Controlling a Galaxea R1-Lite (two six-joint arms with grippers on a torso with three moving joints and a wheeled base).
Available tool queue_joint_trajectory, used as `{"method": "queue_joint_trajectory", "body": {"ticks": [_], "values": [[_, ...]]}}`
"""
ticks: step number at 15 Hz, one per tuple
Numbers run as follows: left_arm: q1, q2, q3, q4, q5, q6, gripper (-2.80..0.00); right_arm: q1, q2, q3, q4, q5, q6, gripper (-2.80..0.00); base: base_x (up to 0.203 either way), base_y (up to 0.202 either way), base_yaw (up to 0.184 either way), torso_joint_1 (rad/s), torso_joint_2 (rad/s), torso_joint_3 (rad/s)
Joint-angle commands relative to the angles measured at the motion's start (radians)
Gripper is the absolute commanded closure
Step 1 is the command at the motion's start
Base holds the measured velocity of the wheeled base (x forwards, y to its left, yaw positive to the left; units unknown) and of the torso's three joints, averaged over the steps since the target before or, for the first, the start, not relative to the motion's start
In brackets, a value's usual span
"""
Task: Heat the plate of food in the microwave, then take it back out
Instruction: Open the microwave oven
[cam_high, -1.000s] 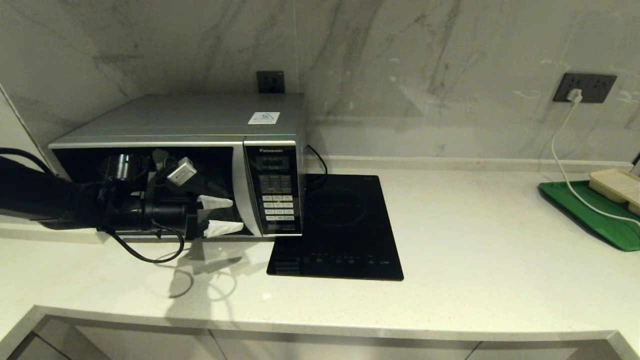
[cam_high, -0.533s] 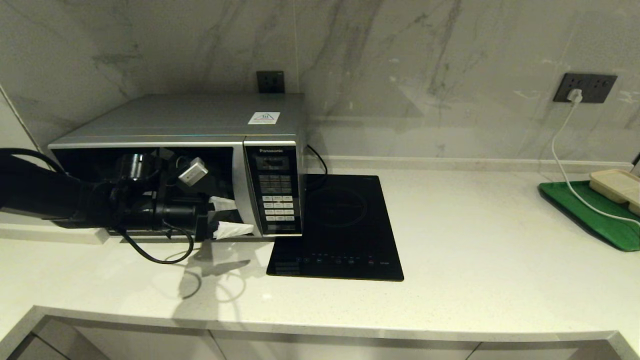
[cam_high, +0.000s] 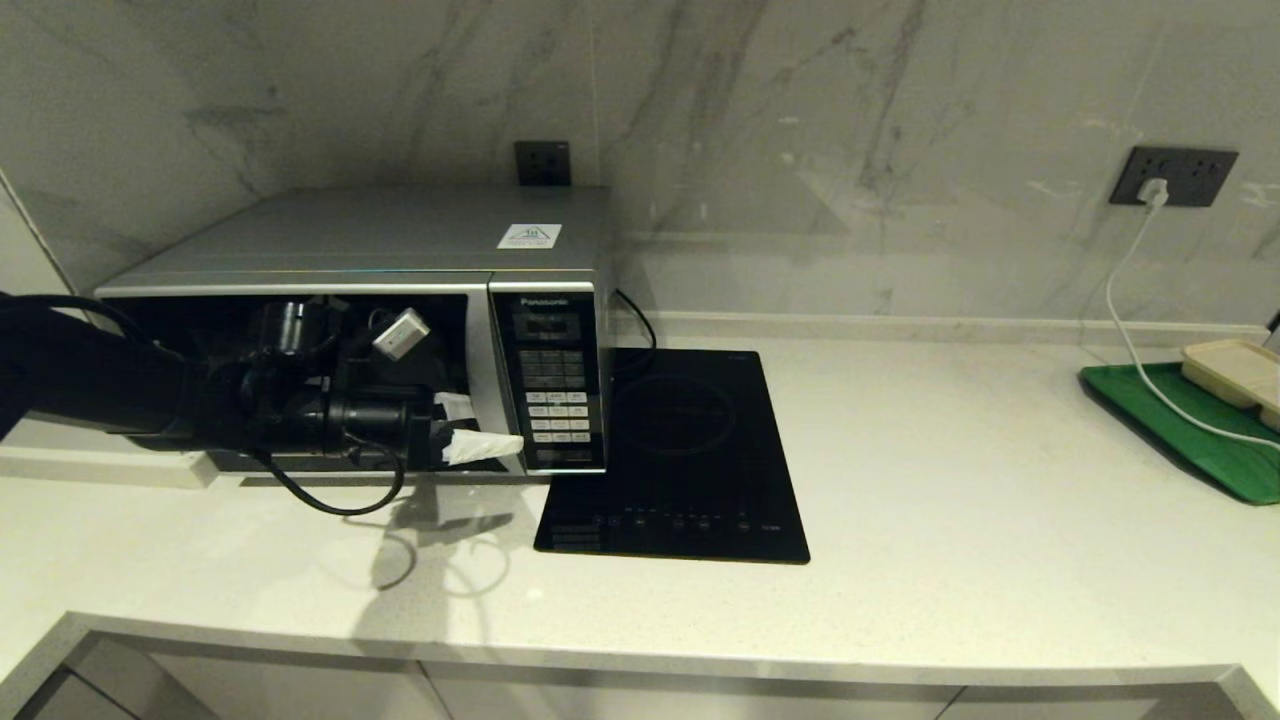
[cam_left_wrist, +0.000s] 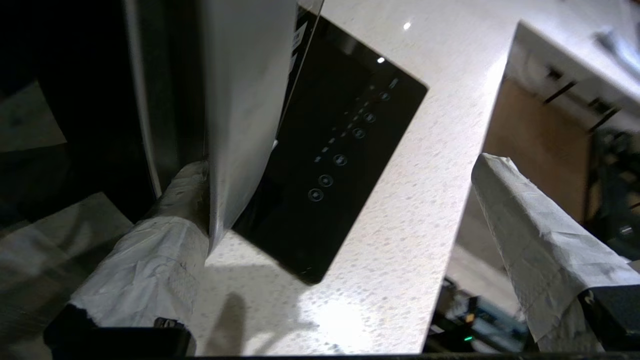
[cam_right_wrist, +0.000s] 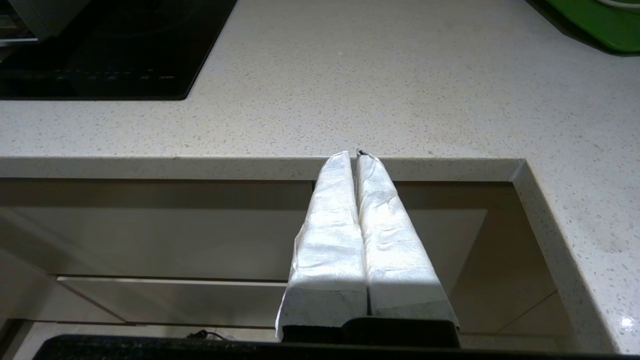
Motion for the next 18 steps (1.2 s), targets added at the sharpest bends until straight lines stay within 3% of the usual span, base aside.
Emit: {"method": "queue_joint_trajectory", "body": {"ticks": [1,4,6,10,13,16,17,18], "values": [[0.002,-0.002,0.001,0.005,-0.053,-0.071,-2.80,0.000,0.001,0.000,0.001,0.000,0.001,0.00,0.000,0.000,0.000,0.000,0.00,0.000],[0.026,-0.045,0.035,0.063,-0.085,-0.083,-2.80,0.000,0.001,0.000,0.001,0.000,0.001,0.00,0.000,0.000,0.000,0.000,0.00,0.000],[0.058,-0.065,0.052,0.131,-0.090,-0.069,-2.80,0.001,0.001,0.000,0.002,0.000,0.001,0.00,0.000,0.000,0.000,0.000,0.00,0.000],[0.110,-0.072,0.078,0.142,-0.097,-0.018,-2.80,0.000,0.001,0.000,0.001,0.000,0.001,0.00,0.000,0.000,0.000,0.000,0.00,0.000],[0.150,-0.133,0.133,0.133,-0.084,-0.011,-2.80,0.001,0.001,0.000,0.001,0.000,0.001,0.00,0.000,0.000,0.000,0.000,0.00,0.000],[0.205,-0.286,0.209,0.138,-0.029,0.000,-2.80,0.002,0.001,0.000,0.001,0.000,0.001,0.00,0.000,0.000,0.000,0.000,0.00,0.000],[0.231,-0.364,0.247,0.140,-0.019,0.002,0.00,0.001,0.001,0.000,0.002,0.000,0.001,0.00,0.000,0.000,0.000,0.000,0.00,0.000],[0.257,-0.439,0.285,0.143,-0.014,0.003,0.00,0.002,0.001,0.000,0.003,0.000,0.001,0.00,0.000,0.000,0.000,0.000,0.00,0.000]]}}
